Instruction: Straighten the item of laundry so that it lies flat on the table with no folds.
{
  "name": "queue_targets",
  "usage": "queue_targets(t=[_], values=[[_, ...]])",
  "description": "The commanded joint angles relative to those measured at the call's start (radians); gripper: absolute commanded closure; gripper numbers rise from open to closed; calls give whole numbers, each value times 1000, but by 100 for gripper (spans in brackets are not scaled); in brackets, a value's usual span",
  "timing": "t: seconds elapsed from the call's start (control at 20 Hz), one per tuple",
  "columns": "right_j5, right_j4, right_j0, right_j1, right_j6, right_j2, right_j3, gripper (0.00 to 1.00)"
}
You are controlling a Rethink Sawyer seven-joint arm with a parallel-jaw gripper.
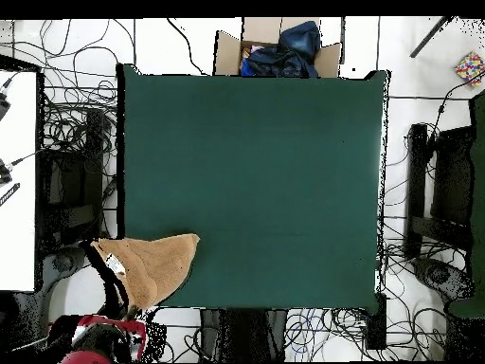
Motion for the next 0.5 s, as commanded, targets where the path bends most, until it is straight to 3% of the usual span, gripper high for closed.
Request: queue_targets(t=[0.05,0.5], values=[[18,10,6,5,212,-102,162,100],[-55,-24,-99,54,4,-115,153,100]])
